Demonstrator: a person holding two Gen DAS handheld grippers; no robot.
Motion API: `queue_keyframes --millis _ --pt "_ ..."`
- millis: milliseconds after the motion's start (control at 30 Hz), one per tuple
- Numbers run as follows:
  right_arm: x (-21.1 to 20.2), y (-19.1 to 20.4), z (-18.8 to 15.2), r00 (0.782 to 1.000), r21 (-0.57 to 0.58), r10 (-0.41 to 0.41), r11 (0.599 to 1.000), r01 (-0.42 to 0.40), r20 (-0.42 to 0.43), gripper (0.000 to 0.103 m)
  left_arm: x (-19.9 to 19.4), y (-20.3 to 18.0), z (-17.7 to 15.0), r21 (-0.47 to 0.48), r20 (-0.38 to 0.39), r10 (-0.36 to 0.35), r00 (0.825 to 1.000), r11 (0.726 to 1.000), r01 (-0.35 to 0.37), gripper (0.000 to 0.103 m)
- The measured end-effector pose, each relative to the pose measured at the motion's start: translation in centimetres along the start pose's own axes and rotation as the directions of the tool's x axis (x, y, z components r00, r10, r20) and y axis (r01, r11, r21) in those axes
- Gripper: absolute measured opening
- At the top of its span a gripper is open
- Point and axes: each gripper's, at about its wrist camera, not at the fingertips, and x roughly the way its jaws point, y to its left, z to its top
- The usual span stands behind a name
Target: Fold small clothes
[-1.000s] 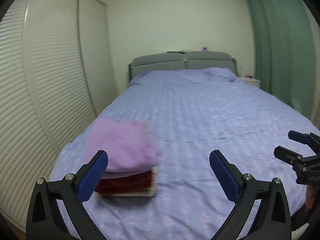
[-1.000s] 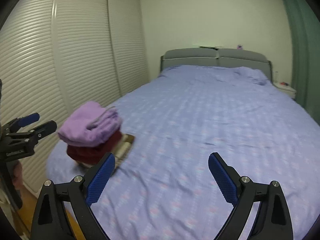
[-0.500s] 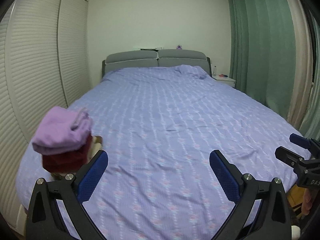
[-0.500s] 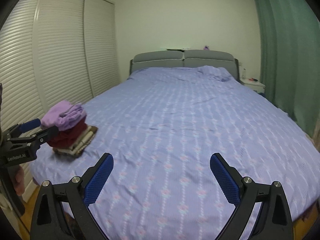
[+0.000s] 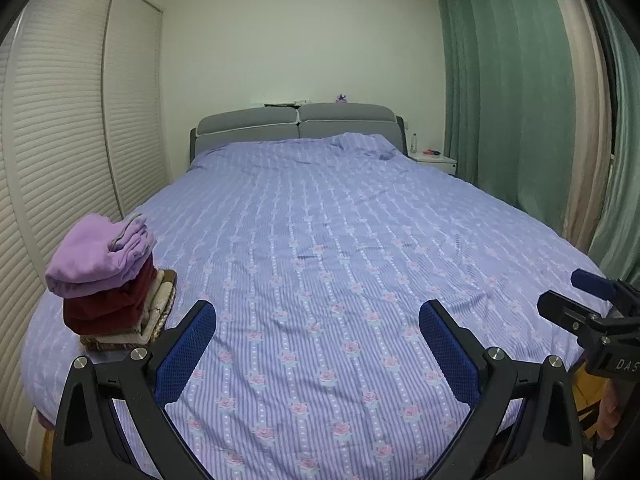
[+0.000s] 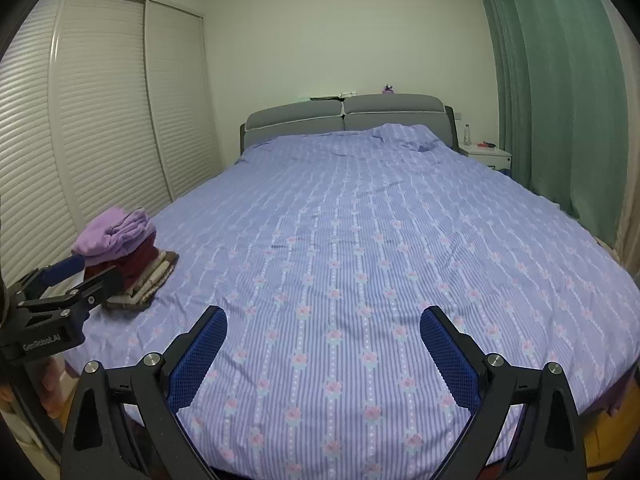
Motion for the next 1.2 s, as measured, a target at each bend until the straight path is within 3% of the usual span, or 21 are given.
queue_keyframes --millis 1200 --pt "-0.63 -0.74 -0.6 1.0 0.023 -0.002 1.0 0.002 0.001 0.098 -0.68 -0.93 -0.62 -0.004 -0.01 -0.038 0.999 0.999 0.038 0.103"
